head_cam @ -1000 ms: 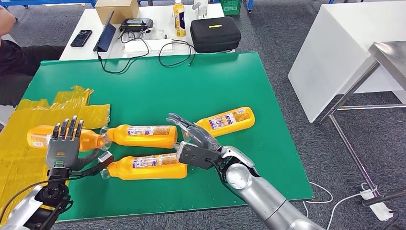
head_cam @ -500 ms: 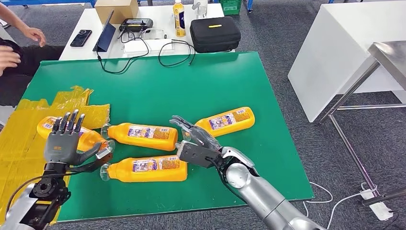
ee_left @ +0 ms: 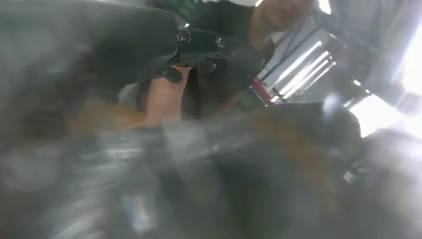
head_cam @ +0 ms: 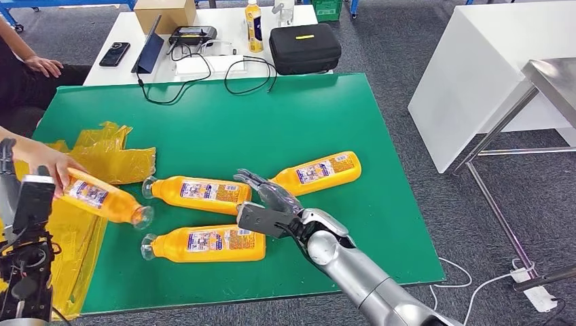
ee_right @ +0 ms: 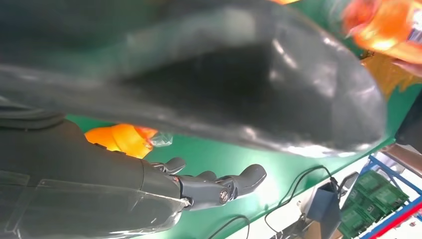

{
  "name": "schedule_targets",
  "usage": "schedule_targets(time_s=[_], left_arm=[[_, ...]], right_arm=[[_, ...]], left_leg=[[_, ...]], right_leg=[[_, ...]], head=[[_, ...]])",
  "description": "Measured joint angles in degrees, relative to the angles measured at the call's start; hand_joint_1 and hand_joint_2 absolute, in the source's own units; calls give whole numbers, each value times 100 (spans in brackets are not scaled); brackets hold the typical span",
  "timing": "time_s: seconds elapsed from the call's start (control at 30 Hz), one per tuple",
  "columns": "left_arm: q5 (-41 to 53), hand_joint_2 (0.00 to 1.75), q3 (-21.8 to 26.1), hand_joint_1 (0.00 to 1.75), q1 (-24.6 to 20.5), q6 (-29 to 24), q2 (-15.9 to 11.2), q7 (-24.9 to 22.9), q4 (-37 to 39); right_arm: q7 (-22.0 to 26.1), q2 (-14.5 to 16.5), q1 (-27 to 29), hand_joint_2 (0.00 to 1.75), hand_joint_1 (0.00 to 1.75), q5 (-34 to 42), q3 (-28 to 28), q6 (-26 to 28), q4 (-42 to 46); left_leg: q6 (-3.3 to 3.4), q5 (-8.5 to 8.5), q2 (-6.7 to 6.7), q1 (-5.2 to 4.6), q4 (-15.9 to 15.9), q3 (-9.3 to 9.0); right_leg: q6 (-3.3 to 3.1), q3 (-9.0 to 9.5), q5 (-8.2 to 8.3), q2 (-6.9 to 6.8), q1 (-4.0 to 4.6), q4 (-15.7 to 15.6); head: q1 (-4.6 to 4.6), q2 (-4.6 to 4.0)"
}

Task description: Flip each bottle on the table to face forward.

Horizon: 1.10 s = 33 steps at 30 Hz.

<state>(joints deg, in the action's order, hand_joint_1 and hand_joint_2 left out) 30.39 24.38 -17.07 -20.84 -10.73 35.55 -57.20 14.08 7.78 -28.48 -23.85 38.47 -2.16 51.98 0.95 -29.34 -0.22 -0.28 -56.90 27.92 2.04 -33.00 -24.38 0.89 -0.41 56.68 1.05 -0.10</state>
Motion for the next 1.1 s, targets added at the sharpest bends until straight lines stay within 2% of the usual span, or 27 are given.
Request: schedule_targets(time_s=[0.03,0.17,0.33,0.5,0.8,0.93,1.1], left_arm=[[-162,0,116,0,-3,172,39,21,-60],[-940,0,537,0,-10,1142,255,56,-365],[-1141,0,742,0,53,1590,611,-24,-836],[-1146,0,814,0,231,1640,832,-59,-1217],[-1172,0,1005,0,523,1640,981,-73,-1609],[-1282,0,1183,0,751,1684,1026,-67,-1827],[-1346,0,1369,0,970,1741,1073,-57,-2033]], right_arm=[[-12,46,-35,0,0,-56,2,18,-78],[-138,395,-257,175,0,-401,39,175,-551],[-184,926,-462,175,0,-589,173,278,-1028],[-331,1189,-473,175,0,-459,603,298,-1093],[-430,1304,-415,175,0,-348,1446,354,-1107],[-719,1312,-418,175,0,-650,1803,588,-1165],[-850,1313,-418,175,0,-874,2049,743,-1240]], left_leg=[[0,0,-1,0,0,0],[0,0,0,0,0,1],[0,0,-2,1,0,4],[0,0,-2,0,1,6],[0,0,-3,0,1,7],[0,-1,-2,1,1,7],[0,-1,-6,1,2,10]], right_leg=[[0,0,0,0,0,0],[0,-2,0,0,1,0],[0,-2,0,-1,1,1],[0,-3,-1,-1,0,0],[0,-3,0,-1,-1,-2],[0,-4,-1,-1,0,-2],[0,-6,-1,-3,0,-2]], head=[[0,1],[-1,-1],[0,-1],[-1,-1],[-2,0],[-1,0],[-2,-1]])
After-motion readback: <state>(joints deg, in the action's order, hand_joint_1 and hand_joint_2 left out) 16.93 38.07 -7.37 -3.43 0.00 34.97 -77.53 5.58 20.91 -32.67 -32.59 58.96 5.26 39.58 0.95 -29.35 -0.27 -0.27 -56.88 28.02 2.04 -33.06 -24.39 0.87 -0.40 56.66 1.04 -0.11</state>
